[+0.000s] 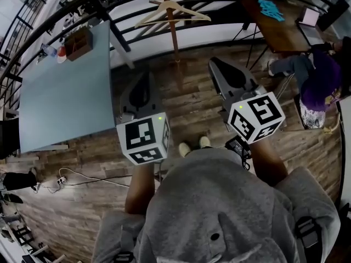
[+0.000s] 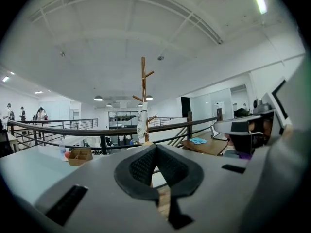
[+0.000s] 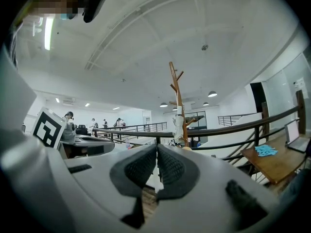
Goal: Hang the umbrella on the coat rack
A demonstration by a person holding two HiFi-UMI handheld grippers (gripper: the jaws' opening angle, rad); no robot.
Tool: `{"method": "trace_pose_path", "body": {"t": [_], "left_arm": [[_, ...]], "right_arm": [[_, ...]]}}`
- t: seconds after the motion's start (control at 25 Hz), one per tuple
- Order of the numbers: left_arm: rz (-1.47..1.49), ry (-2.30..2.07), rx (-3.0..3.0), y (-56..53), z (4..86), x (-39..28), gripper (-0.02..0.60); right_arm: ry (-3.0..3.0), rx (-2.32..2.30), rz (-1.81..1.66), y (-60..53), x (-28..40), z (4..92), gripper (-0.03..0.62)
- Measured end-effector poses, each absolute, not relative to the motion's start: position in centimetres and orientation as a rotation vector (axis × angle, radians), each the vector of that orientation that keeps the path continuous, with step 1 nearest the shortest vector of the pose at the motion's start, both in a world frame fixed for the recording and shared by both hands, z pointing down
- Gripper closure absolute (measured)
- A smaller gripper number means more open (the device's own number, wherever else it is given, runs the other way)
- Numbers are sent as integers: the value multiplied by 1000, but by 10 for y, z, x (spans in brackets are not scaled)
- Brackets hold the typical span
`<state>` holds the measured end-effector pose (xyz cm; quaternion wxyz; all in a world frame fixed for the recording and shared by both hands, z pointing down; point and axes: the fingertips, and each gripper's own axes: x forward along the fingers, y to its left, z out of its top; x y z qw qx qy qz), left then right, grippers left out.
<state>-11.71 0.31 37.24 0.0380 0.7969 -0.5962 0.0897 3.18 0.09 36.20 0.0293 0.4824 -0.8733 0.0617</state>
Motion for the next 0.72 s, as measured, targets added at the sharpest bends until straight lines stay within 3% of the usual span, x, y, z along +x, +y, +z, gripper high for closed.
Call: {"method": "trace_pose_path", "body": {"t": [0.72], "left_arm": [[350, -1798, 2450, 7, 380, -67, 566]], "right_arm": [[-2714, 1455, 204, -3, 73, 362, 568]]}}
